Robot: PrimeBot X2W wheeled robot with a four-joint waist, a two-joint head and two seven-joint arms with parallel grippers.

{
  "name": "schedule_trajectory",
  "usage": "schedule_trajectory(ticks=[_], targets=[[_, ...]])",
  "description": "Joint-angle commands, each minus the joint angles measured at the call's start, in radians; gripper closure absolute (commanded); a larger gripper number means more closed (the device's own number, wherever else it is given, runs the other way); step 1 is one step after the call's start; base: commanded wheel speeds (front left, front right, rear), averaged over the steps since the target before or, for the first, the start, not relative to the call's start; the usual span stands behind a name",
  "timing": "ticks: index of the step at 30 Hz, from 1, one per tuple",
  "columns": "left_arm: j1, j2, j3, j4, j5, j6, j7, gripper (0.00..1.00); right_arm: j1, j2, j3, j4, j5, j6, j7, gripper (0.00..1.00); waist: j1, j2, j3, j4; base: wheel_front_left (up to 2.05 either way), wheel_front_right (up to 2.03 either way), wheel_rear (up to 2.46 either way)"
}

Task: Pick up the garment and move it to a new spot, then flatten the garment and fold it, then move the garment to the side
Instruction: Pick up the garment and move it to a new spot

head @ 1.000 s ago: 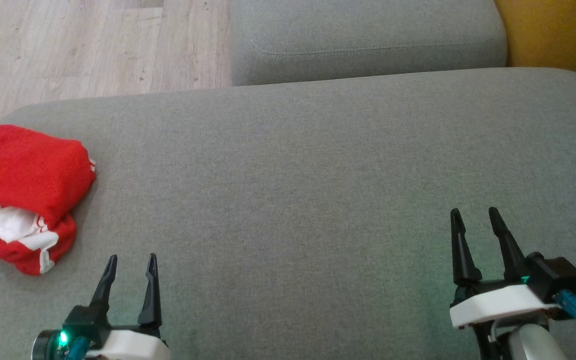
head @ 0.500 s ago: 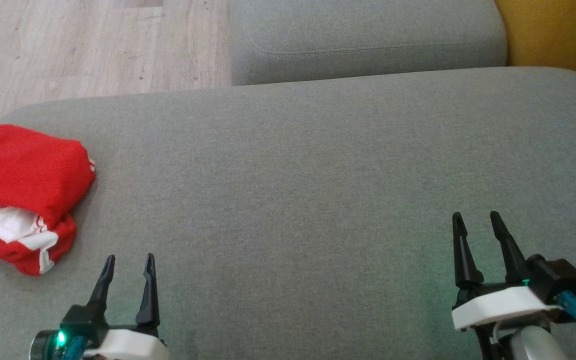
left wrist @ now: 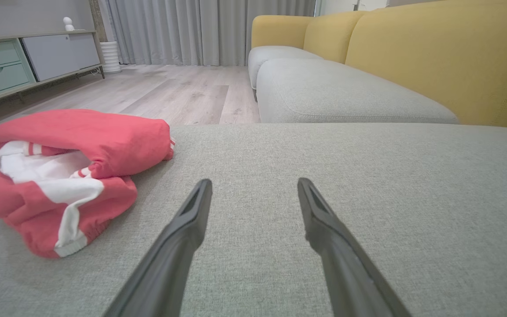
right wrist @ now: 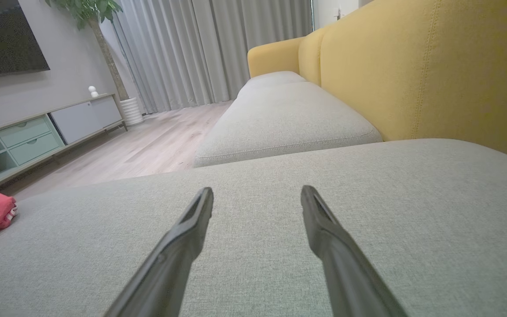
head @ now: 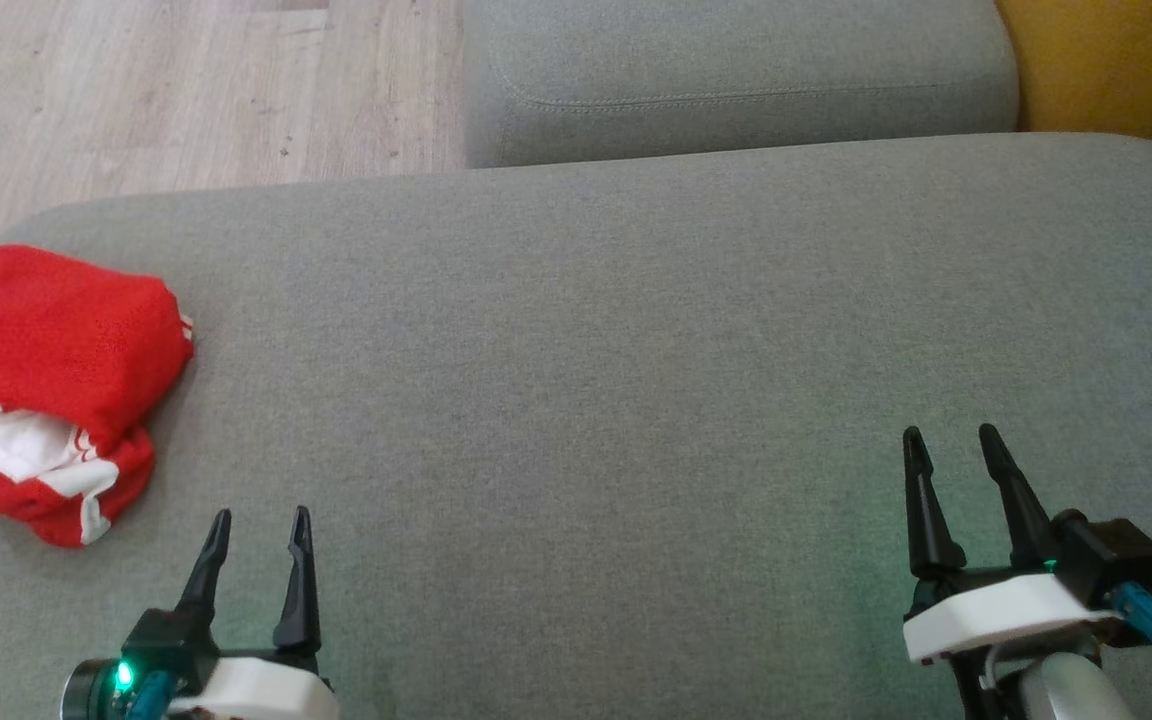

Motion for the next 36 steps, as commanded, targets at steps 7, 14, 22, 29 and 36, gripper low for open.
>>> schedule_trajectory(ticks=[7,14,22,29,36], targets=[[-0.05,0.021,0.019,-0.024,-0.01,0.009,-0.01,0.0,-0.025,-0.02,0.022,-0.028,-0.018,0.008,-0.014,0.0,0.0,0.0,0.0,0.017,0.0,0.0,0.0],[-0.059,0.017,0.01,-0.024,-0.017,0.012,-0.009,0.0,-0.015,-0.03,0.042,-0.015,-0.045,0.008,-0.014,0.0,0.0,0.0,0.002,0.107,0.0,0.0,0.0],[-0.045,0.016,0.015,-0.032,-0.032,0.021,-0.011,0.0,-0.021,-0.037,0.079,-0.004,-0.048,0.008,-0.014,0.0,0.0,0.0,0.007,0.274,0.0,0.0,0.0],[-0.015,0.028,0.037,-0.05,-0.052,0.031,-0.012,0.0,-0.045,-0.041,0.123,0.01,-0.044,0.008,-0.014,0.0,0.0,0.0,0.018,0.336,0.0,0.0,0.0],[-0.057,0.056,0.073,-0.102,-0.087,0.029,0.009,0.0,-0.075,-0.054,0.156,-0.009,-0.049,0.008,-0.014,0.0,0.0,0.0,0.082,0.304,0.0,0.0,0.0]])
